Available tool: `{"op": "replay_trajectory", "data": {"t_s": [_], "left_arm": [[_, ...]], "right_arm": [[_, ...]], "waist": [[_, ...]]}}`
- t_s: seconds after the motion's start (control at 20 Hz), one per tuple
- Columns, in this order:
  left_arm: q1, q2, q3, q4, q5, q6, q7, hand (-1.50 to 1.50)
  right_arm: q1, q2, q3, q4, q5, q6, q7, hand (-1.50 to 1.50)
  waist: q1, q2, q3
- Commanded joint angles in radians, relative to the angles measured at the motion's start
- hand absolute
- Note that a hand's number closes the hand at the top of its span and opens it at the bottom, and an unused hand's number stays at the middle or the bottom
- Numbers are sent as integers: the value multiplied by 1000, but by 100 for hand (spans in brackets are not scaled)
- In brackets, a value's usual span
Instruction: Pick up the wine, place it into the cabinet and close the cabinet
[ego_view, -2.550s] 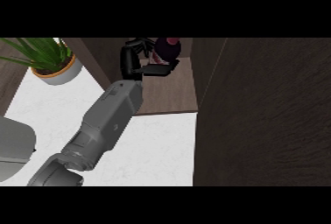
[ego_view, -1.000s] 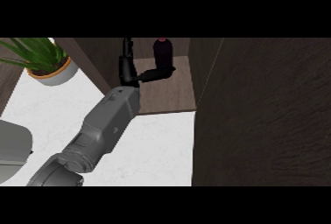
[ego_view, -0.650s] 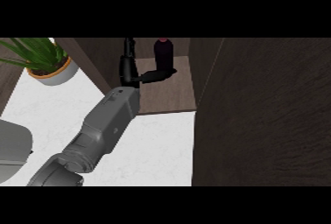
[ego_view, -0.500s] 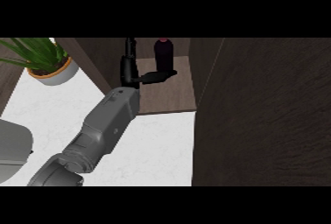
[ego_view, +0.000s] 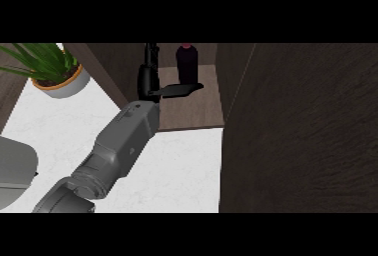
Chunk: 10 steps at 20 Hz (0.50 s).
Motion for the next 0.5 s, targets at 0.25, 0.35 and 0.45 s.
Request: {"op": "replay_trajectory", "data": {"t_s": [0.25,0.35,0.45], "left_arm": [[102,2,-42,-34,117,-50,-16,-150],[140,2,-64,-46,141,-85,-11,-150],[137,2,-133,-106,189,-34,19,-150]], "right_arm": [[8,11,48,-66,5,-36,59,-150],[62,-10,13,-86,-37,-3,36,-150],[2,7,23,-15,5,-20,12,-150]], "waist": [[22,-11,-4],[17,-11,-3],[20,-15,-3]]}}
